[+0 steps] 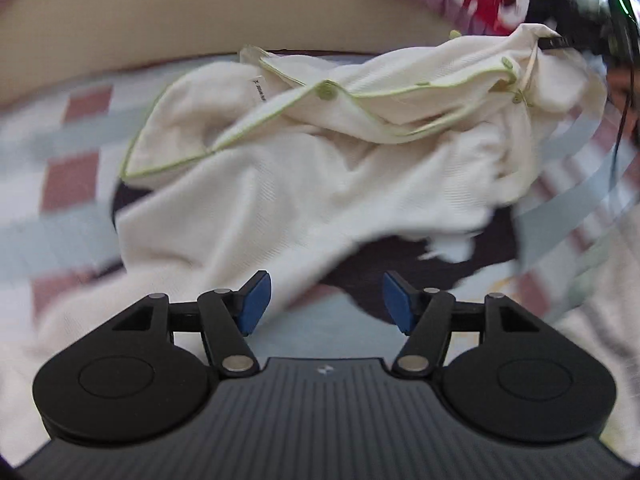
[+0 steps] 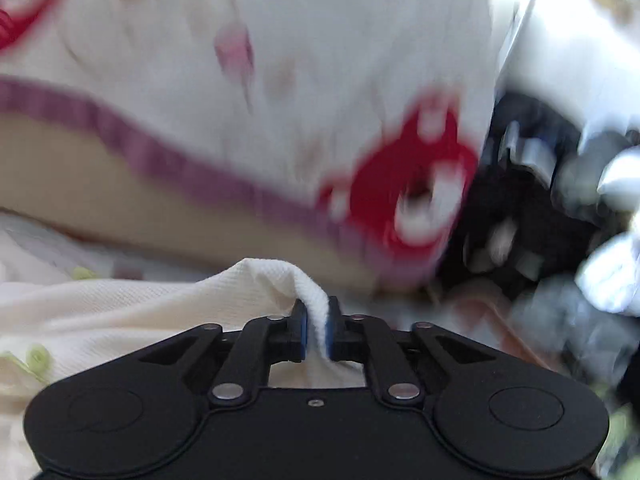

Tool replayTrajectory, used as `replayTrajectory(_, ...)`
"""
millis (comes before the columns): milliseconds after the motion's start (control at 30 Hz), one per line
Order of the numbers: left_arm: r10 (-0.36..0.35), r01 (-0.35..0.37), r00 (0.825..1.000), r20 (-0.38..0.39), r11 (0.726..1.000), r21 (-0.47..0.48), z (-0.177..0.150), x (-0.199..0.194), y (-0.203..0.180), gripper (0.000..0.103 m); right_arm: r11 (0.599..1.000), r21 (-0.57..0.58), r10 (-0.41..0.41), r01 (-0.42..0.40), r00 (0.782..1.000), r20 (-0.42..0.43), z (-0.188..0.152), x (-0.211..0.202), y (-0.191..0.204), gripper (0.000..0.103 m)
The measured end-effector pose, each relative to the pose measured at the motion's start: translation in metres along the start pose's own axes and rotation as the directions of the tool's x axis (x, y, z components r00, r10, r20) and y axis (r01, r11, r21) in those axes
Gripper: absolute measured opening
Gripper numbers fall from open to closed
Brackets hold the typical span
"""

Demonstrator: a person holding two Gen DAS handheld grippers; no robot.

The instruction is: Fold clothes

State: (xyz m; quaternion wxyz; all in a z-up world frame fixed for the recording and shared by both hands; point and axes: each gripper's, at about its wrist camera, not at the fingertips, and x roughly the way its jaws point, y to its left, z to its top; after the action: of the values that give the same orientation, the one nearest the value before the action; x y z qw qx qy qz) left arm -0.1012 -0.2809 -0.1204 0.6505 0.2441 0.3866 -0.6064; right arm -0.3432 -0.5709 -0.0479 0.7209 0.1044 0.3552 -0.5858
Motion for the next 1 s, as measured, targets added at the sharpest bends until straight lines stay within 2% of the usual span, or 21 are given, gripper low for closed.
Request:
replayTrajectory(33, 0.001, -0.001, 1.000, -0.001, 1.000, 0.021, 0.001, 0.003, -0.005, 0.061, 0.995, 0.098, 0.033, -0.031, 0.999, -0.018, -0.008, 0.009, -0.008, 0.017)
replayTrajectory(100, -0.055, 0.055, 0.998, 0.011, 0.997, 0.055, 0.000, 0.007, -0.015, 0.061, 0.963, 0.263, 0.078, -0.064, 0.996, -0.043, -0.030, 0.028, -0.024, 0.020)
replayTrajectory(167, -0.114, 0.111, 0.993, 0.020, 0.989, 0.093, 0.001, 0.010, -0.025, 0.062, 0.943, 0.330, 0.107, -0.048, 0.981, -0.162, -0.043, 0.054, -0.033, 0.020)
replayTrajectory(200, -0.135, 0.131, 0.991, 0.021, 0.985, 0.113, 0.003, 0.013, -0.030, 0.062, 0.929, 0.368, 0.123, -0.044, 0.973, -0.194, -0.047, 0.064, -0.042, 0.020)
replayTrajectory(267, -0.181, 0.177, 0.983, 0.020, 0.975, 0.137, 0.011, 0.020, -0.044, 0.062, 0.889, 0.453, 0.167, -0.065, 0.968, -0.188, -0.050, 0.068, -0.062, 0.023)
replayTrajectory(333, -0.228, 0.224, 0.973, 0.017, 0.965, 0.137, 0.024, 0.030, -0.059, 0.063, 0.854, 0.508, 0.219, -0.110, 0.962, -0.161, -0.059, 0.057, -0.069, 0.039)
replayTrajectory(367, -0.252, 0.247, 0.968, 0.016, 0.959, 0.137, 0.031, 0.036, -0.066, 0.065, 0.836, 0.532, 0.246, -0.134, 0.958, -0.145, -0.063, 0.051, -0.072, 0.051)
replayTrajectory(467, -0.298, 0.292, 0.955, 0.016, 0.944, 0.153, 0.049, 0.053, -0.091, 0.069, 0.773, 0.600, 0.321, -0.204, 0.942, -0.094, -0.077, 0.033, -0.080, 0.053)
replayTrajectory(533, -0.288, 0.283, 0.957, 0.008, 0.946, 0.157, 0.057, 0.070, -0.109, 0.069, 0.726, 0.641, 0.368, -0.249, 0.928, -0.057, -0.086, 0.021, -0.085, 0.053)
replayTrajectory(633, -0.250, 0.250, 0.968, -0.011, 0.960, 0.124, 0.066, 0.095, -0.129, 0.069, 0.673, 0.667, 0.452, -0.320, 0.892, -0.028, -0.103, 0.016, -0.083, 0.054)
replayTrajectory(700, -0.236, 0.239, 0.971, -0.040, 0.967, 0.084, 0.068, 0.111, -0.134, 0.069, 0.679, 0.656, 0.473, -0.328, 0.879, -0.050, -0.108, 0.019, -0.079, 0.056)
replayTrajectory(867, -0.193, 0.191, 0.981, 0.000, 0.972, 0.138, 0.064, 0.123, -0.146, 0.078, 0.734, 0.654, 0.395, -0.186, 0.899, -0.188, -0.113, 0.044, -0.077, 0.058)
replayTrajectory(1000, -0.138, 0.128, 0.990, 0.035, 0.971, 0.202, 0.063, 0.125, -0.157, 0.079, 0.717, 0.679, 0.423, -0.158, 0.873, -0.244, -0.116, 0.062, -0.073, 0.059)
